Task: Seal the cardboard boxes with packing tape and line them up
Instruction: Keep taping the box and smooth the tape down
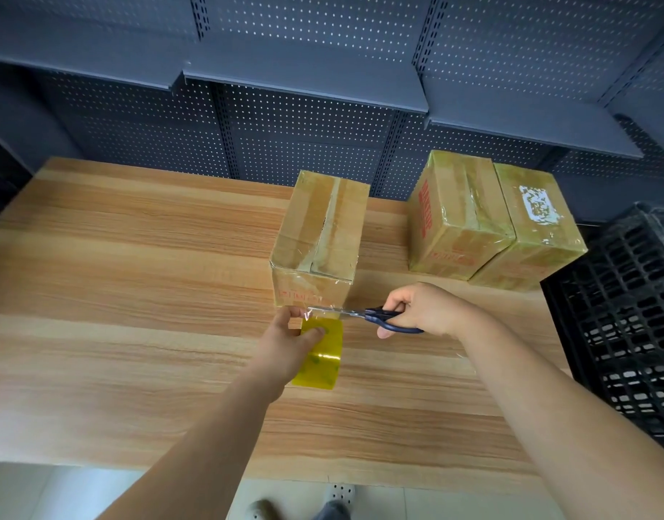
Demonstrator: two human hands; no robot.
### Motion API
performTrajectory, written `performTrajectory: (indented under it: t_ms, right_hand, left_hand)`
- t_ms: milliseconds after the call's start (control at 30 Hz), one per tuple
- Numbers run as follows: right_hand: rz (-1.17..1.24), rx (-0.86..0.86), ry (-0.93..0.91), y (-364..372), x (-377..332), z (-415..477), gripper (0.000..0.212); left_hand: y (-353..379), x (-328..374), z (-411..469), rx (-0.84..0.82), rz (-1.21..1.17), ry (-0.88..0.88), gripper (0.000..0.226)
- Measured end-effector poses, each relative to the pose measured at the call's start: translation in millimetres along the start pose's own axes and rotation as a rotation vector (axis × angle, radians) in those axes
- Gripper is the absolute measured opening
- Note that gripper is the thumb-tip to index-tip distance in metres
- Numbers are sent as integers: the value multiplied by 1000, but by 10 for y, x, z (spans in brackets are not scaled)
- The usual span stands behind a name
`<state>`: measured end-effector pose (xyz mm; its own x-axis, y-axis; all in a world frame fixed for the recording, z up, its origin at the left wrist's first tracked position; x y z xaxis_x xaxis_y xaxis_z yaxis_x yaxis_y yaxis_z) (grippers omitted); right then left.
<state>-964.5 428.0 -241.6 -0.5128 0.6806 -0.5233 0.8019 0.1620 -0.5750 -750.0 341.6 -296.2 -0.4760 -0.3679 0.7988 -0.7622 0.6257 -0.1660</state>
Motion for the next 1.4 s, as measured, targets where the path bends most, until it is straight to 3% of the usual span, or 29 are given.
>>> performTrajectory:
  t_ms: [267, 467, 967, 1100, 1233, 1333, 1400]
  right_hand:
    - [-24, 8, 32, 11, -18, 4, 36]
    - [-195, -127, 55, 60, -207, -180, 51]
    - [-363, -186, 156, -74, -154, -236, 56]
    - [-369, -210, 167, -82, -80, -254, 52]
    - [-328, -212, 172, -44, 22, -238, 62]
    - [-343, -243, 209, -67, 318, -253, 45]
    - [-352, -234, 278, -111, 592, -281, 57]
  left_hand:
    - [-18, -5, -2, 20, -5, -18, 21]
    - [-36, 72, 8, 35, 104, 8, 19]
    - [65, 195, 70, -8, 156, 46, 20]
    - [104, 234, 96, -22, 161, 61, 21]
    - [134, 261, 115, -32, 177, 51, 20]
    - [-47, 268, 184, 29, 145, 26, 18]
    - [-198, 290, 226, 37, 187, 28, 19]
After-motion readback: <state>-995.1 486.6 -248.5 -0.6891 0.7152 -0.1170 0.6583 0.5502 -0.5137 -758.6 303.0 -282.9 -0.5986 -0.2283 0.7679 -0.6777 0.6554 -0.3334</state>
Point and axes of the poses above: each hand's wrist, its own z-axis towards the middle knuckle, its own y-axis out of the palm, x = y × z, the point moved 6 cm from there along z, towards the middle knuckle, and after that the axes turned 4 degrees about z, right-handed, at the moved point
